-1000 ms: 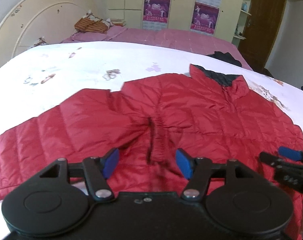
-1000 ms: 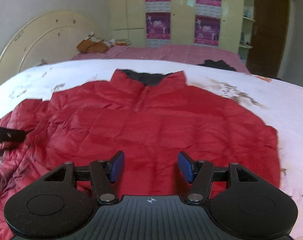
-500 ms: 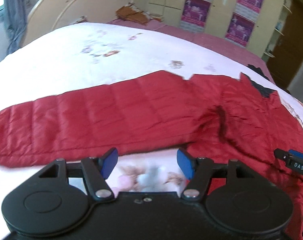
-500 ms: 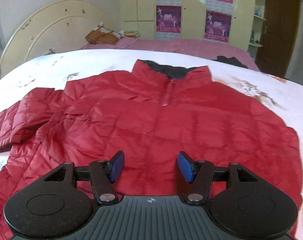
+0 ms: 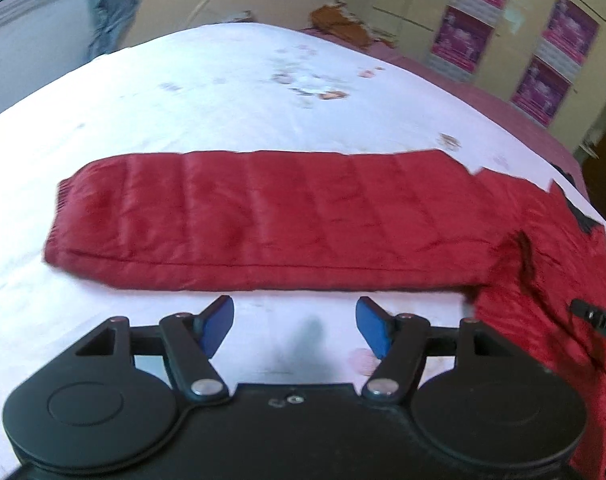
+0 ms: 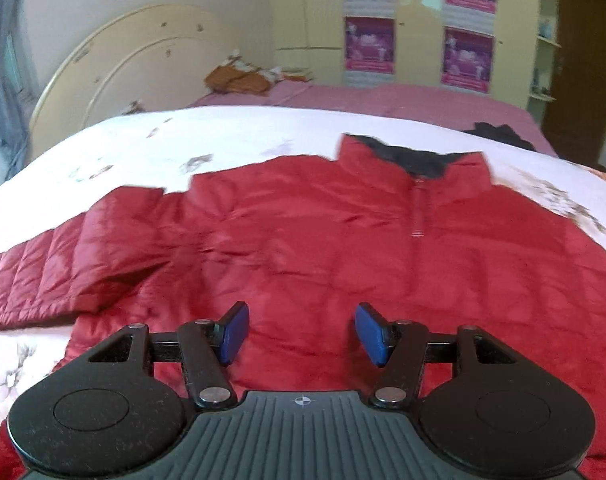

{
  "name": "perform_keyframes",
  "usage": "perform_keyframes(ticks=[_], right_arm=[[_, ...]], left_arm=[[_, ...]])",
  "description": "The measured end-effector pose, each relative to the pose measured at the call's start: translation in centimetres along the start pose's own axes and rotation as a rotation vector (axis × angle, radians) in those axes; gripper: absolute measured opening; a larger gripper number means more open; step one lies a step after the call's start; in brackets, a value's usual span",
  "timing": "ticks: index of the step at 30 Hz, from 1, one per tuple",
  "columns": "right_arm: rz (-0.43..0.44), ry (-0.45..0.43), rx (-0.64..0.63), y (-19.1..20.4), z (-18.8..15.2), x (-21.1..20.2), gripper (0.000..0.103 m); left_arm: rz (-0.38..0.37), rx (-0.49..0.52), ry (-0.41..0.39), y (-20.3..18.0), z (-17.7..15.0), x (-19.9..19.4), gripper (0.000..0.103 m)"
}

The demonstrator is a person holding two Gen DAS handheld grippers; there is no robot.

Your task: Fold large clothes

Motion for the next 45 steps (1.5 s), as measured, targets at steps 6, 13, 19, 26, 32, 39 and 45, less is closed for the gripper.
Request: perform_keyframes(ticks=[6, 13, 19, 26, 32, 39, 45], right_arm=[[-0.035, 0.047, -0.075, 1.5, -1.2, 2.2, 0.059], [-0.028, 0.041, -0.058, 1.4, -1.0, 1.8, 0.059], [-0.035, 0.049, -0.067, 1.5, -1.5, 2.2, 0.060], [-0.032, 0.026, -0.032, 1.5, -0.7, 1.5, 0.060], [-0.040, 0.059, -0.066, 1.8, -1.3, 2.9, 0.062], [-0.021, 0.049, -0.030, 1.3, -0.8, 2.3, 0.062], [-0.015, 0.045, -0.022, 1.0, -0.8, 1.7, 0.062]], left_arm=[[0.036, -0.114, 0.005, 4.0, 0.4, 0.0, 0.073], [0.062, -0.325, 0.004, 8.9, 0.3, 0.7, 0.075], [0.009, -0.451, -0.050, 10.6, 1.0, 2.3, 0.074], [0.004, -0.528, -0.134, 11.8, 2.1, 3.0, 0.050], [-0.005, -0.580, -0.164, 13.3, 2.6, 3.8, 0.008], [-0.076, -0.431, -0.237, 9.6, 4.6, 1.4, 0.004], [-0.194, -0.218, -0.276, 2.3, 6.7, -0.6, 0.004]])
Point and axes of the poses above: each gripper's, at about its wrist camera, not at the fingertips, and x roughly the way its jaws point, y to its left, z to its top, the point moved 6 cm from there along x, roughly the way its jaws point, and after that the axes turned 2 degrees about -x, right-handed, at the moved point
